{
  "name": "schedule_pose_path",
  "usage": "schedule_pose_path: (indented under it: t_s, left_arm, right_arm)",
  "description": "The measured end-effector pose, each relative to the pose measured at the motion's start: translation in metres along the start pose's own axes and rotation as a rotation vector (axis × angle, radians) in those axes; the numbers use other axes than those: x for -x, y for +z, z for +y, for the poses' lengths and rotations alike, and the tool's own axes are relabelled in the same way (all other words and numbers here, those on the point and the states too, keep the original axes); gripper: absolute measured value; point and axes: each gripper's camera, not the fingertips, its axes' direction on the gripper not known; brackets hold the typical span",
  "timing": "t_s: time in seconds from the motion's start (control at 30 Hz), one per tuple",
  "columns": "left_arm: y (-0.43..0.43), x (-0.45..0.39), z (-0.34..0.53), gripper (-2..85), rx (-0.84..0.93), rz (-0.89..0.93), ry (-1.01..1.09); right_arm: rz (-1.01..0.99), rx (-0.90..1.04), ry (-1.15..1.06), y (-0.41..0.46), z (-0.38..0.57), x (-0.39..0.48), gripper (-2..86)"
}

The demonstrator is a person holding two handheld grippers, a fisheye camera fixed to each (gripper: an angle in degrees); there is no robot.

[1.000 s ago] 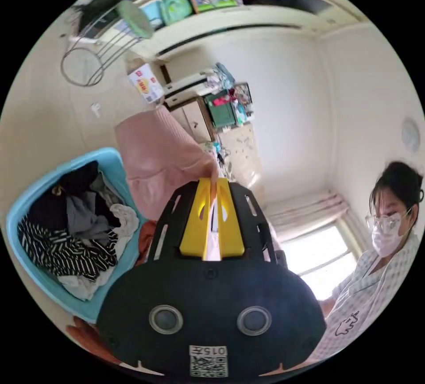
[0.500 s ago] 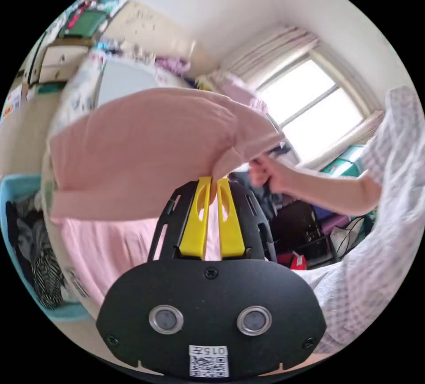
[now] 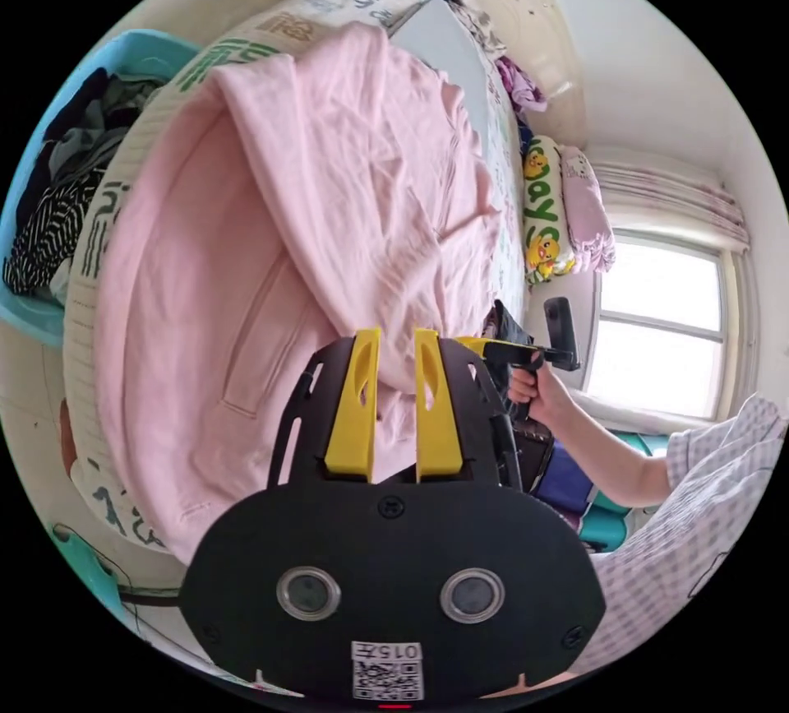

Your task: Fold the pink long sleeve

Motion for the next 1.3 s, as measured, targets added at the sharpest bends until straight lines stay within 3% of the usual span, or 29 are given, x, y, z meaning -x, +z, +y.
schedule_pose_path:
  t_s: [0.17,0.27,0.4,0.5,0.6,0.7,0.87,1.0,1.2,1.3]
  left_arm:
    - [-0.002,0.005,0.023,7.5,0.058,0.064,-0.089]
    - [-0.011,0.001,0.036,7.3,0.043,0.109,-0.108]
    - [-0.039,-0.007,0.049,7.0,-0.026,0.133,-0.101]
    - [-0.068,0.002,0.058,6.8,-0.122,0.194,-0.139]
    - [-0.092,0.022,0.066,7.0,-0.217,0.231,-0.215]
    - [-0.117,0.043,0.072,7.9,-0.301,0.218,-0.293]
    - [-0.145,0.068,0.065,9.5,-0.395,0.22,-0.369]
    - [-0.152,0.078,0.054,9.7,-0.415,0.24,-0.379]
    - [-0.155,0.094,0.039,7.2,-0.316,0.264,-0.36]
    - [-0.171,0.104,0.039,5.3,-0.313,0.302,-0.335]
  right_arm:
    - [0.016,0.055,0.012,0.005,0.002,-0.006,2.8]
    - [0.013,0.043,-0.032,-0.019,0.012,-0.008,1.3]
    - [0.052,0.008,-0.05,-0.061,0.043,-0.004,1.0]
    - [0.2,0.068,-0.032,-0.07,0.067,-0.007,1.6]
    - [0.098,0.098,0.014,-0.072,0.073,-0.019,3.7]
    - [0.156,0.07,0.047,-0.088,0.059,-0.019,6.1]
    - [0.098,-0.165,-0.076,-0.137,-0.027,0.019,7.9]
    - [0.081,-0.192,-0.259,-0.133,-0.115,0.075,9.1]
    - [0.163,0.011,-0.368,-0.071,-0.239,0.14,12.6]
    - [0.246,0.125,-0.379,-0.048,-0.275,0.157,8.4]
